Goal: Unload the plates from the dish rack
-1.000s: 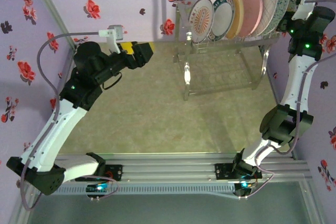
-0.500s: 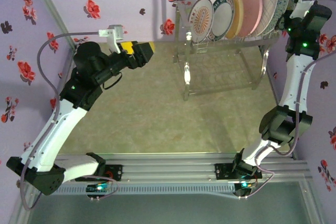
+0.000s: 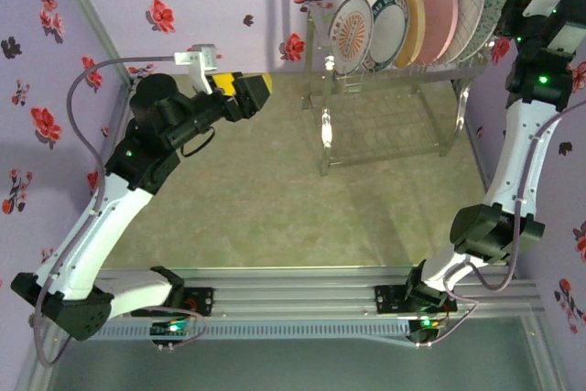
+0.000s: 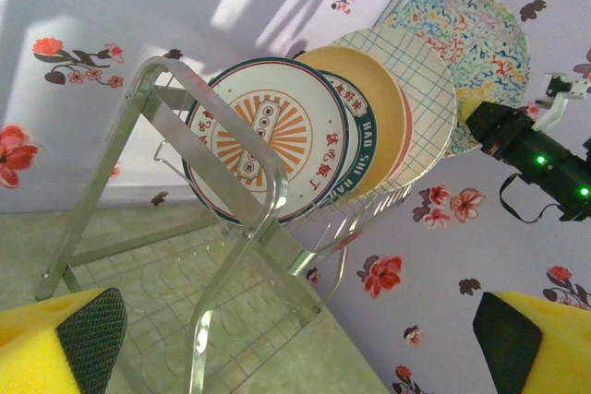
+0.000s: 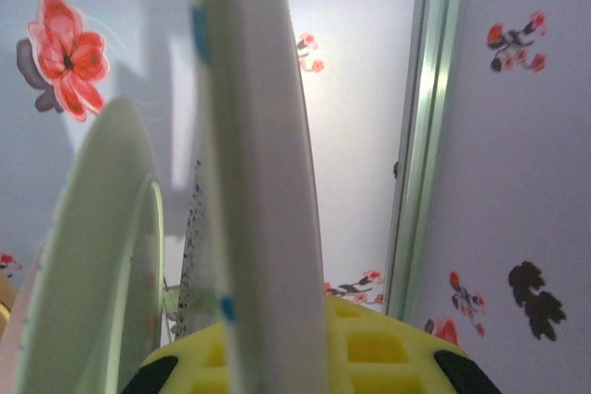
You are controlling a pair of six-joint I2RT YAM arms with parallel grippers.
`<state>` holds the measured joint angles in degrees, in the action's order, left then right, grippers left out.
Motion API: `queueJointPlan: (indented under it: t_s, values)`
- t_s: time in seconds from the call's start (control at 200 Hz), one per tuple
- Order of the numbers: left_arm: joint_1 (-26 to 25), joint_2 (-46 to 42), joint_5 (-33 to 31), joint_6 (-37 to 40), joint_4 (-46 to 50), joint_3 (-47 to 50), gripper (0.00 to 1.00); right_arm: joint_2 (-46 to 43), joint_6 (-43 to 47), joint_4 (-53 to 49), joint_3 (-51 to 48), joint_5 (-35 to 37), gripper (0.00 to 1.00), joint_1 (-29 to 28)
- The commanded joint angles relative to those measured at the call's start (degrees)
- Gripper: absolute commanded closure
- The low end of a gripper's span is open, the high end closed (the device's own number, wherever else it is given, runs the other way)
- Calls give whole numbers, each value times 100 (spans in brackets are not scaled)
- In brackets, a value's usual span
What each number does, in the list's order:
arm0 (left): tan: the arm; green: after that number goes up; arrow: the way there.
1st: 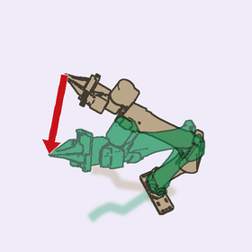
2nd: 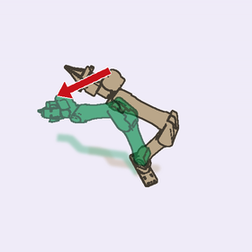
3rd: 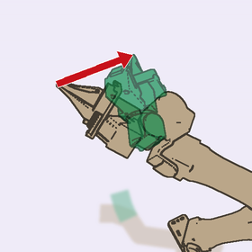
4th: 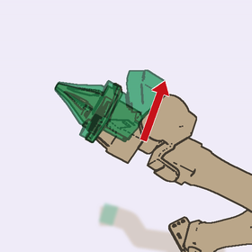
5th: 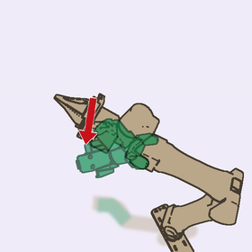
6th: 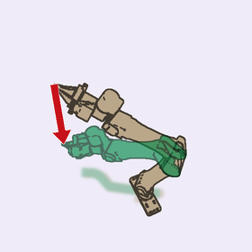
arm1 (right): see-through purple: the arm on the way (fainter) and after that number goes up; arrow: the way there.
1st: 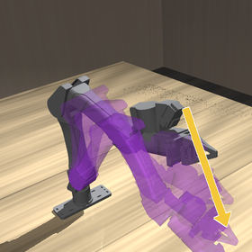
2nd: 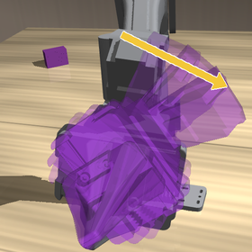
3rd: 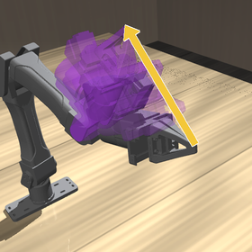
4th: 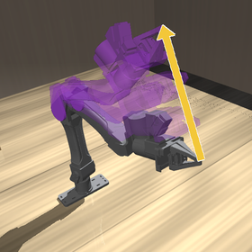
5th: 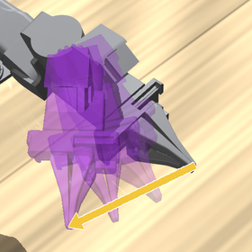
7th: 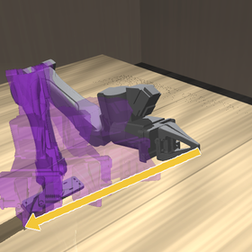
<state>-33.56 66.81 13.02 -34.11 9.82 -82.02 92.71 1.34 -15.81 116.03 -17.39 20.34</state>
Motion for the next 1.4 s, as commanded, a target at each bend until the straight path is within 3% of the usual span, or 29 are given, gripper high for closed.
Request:
queueJointPlan:
  t_s: [0.0,0.965,1.395]
  values:
    - [-76,-89,-116,19,-218,-110,0,-223,-47,318,292,263,100,-34]
    - [-326,100,-107,28,-243,-477,0,-1243,94,146,173,961,100,-25]
    - [-753,521,8,-169,-341,-844,0,-2010,-231,126,-63,1176,100,-34]
